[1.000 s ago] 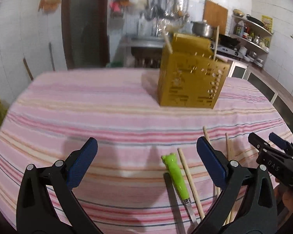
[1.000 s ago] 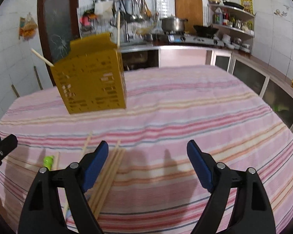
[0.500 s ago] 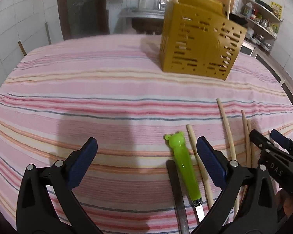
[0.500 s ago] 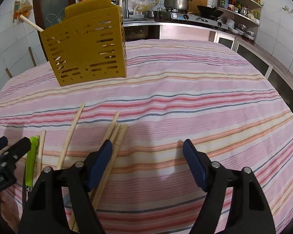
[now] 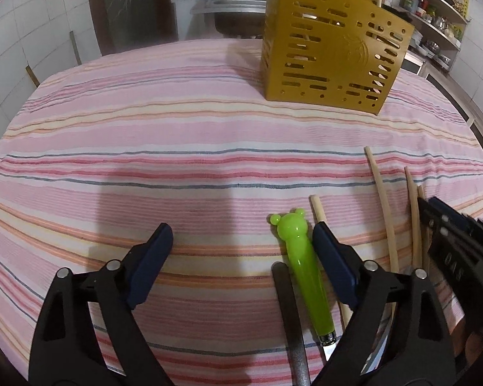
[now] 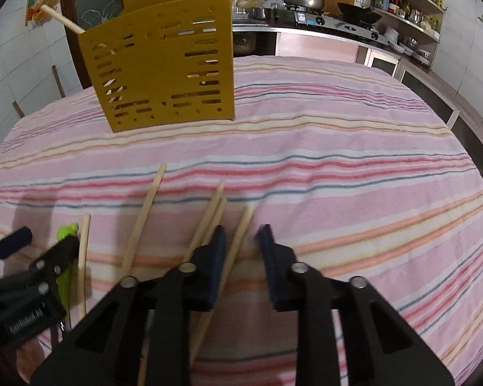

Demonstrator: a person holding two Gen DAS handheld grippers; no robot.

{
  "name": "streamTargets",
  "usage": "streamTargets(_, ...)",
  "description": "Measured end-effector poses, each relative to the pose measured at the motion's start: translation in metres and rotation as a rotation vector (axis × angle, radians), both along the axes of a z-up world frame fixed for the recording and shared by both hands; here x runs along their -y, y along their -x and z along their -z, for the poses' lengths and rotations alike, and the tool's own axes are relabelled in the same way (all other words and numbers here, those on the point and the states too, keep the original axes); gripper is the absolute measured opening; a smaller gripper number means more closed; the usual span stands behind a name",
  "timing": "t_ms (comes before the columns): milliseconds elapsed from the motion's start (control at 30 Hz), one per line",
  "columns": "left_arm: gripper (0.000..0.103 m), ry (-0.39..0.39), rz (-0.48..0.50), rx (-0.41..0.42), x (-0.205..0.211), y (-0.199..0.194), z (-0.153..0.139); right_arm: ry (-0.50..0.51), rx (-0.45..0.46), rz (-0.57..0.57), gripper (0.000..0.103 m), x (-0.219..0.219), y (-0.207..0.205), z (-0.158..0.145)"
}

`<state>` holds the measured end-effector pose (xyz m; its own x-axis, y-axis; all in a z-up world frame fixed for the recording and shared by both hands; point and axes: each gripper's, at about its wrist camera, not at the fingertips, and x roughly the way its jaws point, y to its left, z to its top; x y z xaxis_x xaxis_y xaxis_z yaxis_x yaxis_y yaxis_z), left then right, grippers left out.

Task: Organize utensils
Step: 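Grasp the green-handled knife with the left tool while the right tool grasps a chopstick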

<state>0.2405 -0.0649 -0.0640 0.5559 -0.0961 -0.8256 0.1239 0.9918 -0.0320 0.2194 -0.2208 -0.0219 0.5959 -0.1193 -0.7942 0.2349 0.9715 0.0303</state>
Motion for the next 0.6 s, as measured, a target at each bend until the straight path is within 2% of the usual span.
streamTargets(100,0.082,0.003,0.005,-0.008,0.001,-0.001,0.000,-0.009,-0.011,-0.003,0.012,0.001,-0.009,0.000)
streamTargets(200,0.073,0.007,0.007,-0.019,0.003,-0.002,0.000,-0.020,0.006,-0.008,0.012,0.002,-0.007,-0.001)
streamTargets(467,0.033,-0.013,0.068,-0.048,0.022,0.000,-0.005,-0.075,0.039,-0.012,0.011,0.010,-0.003,0.000)
streamTargets(600,0.024,-0.009,0.072,-0.074,0.027,-0.007,-0.006,-0.094,0.054,-0.015,0.011,0.013,-0.003,-0.001)
